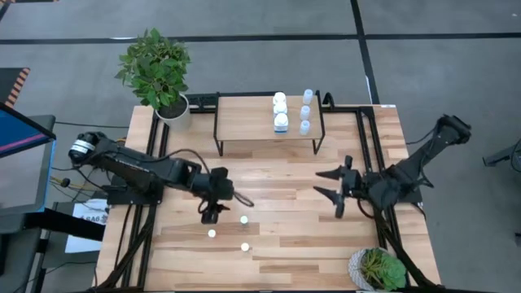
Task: Pick and place medicine bottles onto shelf by color
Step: Put the blue bottle on the shelf
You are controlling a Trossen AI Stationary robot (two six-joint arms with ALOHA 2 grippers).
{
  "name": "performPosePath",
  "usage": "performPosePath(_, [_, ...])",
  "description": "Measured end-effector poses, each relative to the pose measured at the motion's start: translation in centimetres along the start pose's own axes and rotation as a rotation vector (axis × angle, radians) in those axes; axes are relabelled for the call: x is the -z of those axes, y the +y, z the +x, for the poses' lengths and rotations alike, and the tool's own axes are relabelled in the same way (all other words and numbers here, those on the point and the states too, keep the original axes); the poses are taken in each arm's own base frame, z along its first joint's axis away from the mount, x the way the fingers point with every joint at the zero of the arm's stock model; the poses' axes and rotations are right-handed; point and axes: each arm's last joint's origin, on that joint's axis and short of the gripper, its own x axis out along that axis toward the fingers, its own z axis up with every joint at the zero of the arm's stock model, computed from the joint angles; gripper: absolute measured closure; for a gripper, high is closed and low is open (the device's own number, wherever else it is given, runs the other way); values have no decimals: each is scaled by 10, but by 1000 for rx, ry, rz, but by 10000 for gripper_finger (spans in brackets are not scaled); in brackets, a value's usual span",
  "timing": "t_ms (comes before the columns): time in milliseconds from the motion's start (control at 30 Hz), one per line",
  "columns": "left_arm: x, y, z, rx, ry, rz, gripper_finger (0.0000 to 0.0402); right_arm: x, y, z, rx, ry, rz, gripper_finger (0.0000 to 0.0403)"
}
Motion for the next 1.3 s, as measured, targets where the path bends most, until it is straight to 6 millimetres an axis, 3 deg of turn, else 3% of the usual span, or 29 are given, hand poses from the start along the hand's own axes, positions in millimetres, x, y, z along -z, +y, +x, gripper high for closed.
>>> performPosePath(133, [2, -11, 14, -63, 23, -1, 225, 8, 4, -3, -18, 42, 35, 175])
performPosePath(367, [9, -18, 59, -73, 155, -11, 225, 11, 6, -6, -31, 60, 42, 175])
performPosePath(700, [7, -25, 96, -35, 136, 16, 225, 12, 9, -7, -150, 116, 44, 175])
performPosePath(1300, [-3, -29, 102, 9, 33, 17, 225, 16, 9, -7, -178, 163, 96, 175])
